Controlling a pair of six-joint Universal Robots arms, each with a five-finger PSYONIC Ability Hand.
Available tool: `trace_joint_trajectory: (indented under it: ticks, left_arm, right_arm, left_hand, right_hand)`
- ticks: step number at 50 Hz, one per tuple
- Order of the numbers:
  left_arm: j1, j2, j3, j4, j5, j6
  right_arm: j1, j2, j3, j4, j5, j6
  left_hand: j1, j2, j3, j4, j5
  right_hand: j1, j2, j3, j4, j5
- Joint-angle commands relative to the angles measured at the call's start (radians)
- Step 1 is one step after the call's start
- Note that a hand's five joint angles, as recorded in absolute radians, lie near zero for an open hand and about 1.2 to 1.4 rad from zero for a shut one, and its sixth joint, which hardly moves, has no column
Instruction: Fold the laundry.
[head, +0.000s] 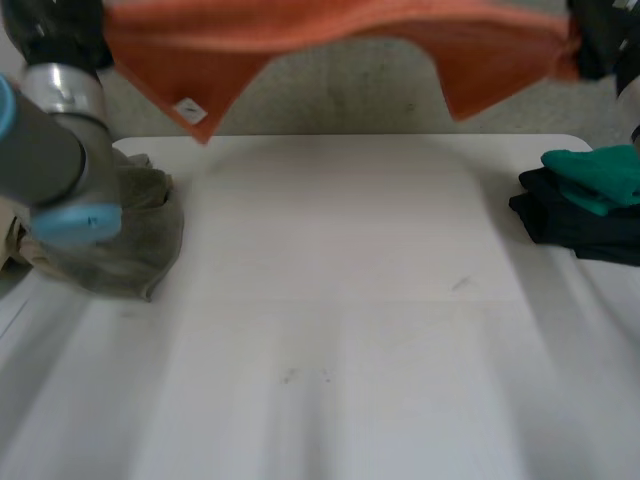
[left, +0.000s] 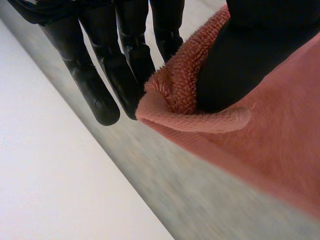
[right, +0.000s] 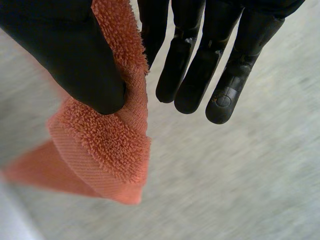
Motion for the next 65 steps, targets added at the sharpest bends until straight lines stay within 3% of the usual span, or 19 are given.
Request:
trace_joint_trajectory:
  ticks: [1, 8, 17, 25, 32, 43, 50, 54, 58, 59, 65]
  left_arm:
    - [-0.005, -0.063, -0.167, -0.026, 0.018, 0.0]
    - [-0.011, -0.129, -0.302, -0.061, 0.019, 0.0]
    - [-0.005, -0.082, -0.447, -0.079, 0.025, -0.002]
    - [-0.002, -0.054, -0.465, -0.081, 0.05, -0.023]
    - [0.0, -0.051, -0.465, -0.082, 0.051, -0.06]
    - [0.0, -0.046, -0.464, -0.082, 0.051, -0.062]
    - [0.001, -0.043, -0.465, -0.082, 0.051, -0.062]
    - [0.001, -0.042, -0.467, -0.084, 0.051, -0.062]
    - [0.001, -0.039, -0.467, -0.092, 0.051, -0.063]
    - [0.001, -0.039, -0.467, -0.093, 0.051, -0.063]
    - [0.004, -0.014, -0.467, -0.133, 0.053, -0.063]
  right_arm:
    - [-0.002, 0.106, 0.065, 0.116, -0.069, -0.009]
    - [-0.005, 0.208, 0.166, 0.29, -0.115, -0.048]
    - [-0.043, 0.186, 0.259, 0.465, -0.124, -0.081]
    - [-0.067, 0.136, 0.36, 0.459, -0.143, -0.027]
    - [-0.071, 0.107, 0.423, 0.455, -0.187, -0.023]
    - [-0.023, 0.059, 0.469, 0.35, -0.173, 0.106]
    - [0.049, 0.116, 0.424, 0.266, -0.069, 0.203]
    - [0.104, 0.182, 0.362, 0.254, 0.001, 0.208]
    - [0.126, 0.206, 0.323, 0.252, 0.038, 0.211]
    - [0.124, 0.208, 0.317, 0.251, 0.054, 0.212]
    - [0.123, 0.167, 0.32, 0.261, 0.098, 0.185]
  left_hand:
    - [0.258, 0.195, 0.199, 0.194, 0.258]
    - [0.258, 0.195, 0.199, 0.194, 0.258]
    - [0.258, 0.195, 0.199, 0.194, 0.258]
    - [0.258, 0.195, 0.199, 0.194, 0.258]
    - [0.258, 0.195, 0.199, 0.194, 0.258]
    - [0.258, 0.195, 0.199, 0.194, 0.258]
    - [0.258, 0.195, 0.199, 0.194, 0.258]
    - [0.258, 0.195, 0.199, 0.194, 0.258]
    - [0.258, 0.195, 0.199, 0.194, 0.258]
    - [0.258, 0.195, 0.199, 0.194, 0.258]
    - [0.258, 0.195, 0.199, 0.194, 0.258]
  right_hand:
    - [0.337, 0.218, 0.209, 0.203, 0.238]
    - [0.337, 0.218, 0.209, 0.203, 0.238]
    - [0.337, 0.218, 0.209, 0.203, 0.238]
    - [-0.208, -0.327, -0.335, -0.341, -0.306]
    - [-0.311, -0.43, -0.438, -0.444, -0.41]
    - [-0.285, -0.404, -0.412, -0.418, -0.383]
    - [-0.244, -0.363, -0.371, -0.377, -0.342]
    - [-0.141, -0.26, -0.268, -0.274, -0.24]
    - [0.161, 0.042, 0.034, 0.028, 0.062]
    - [0.335, 0.216, 0.208, 0.202, 0.236]
    - [0.337, 0.218, 0.209, 0.203, 0.238]
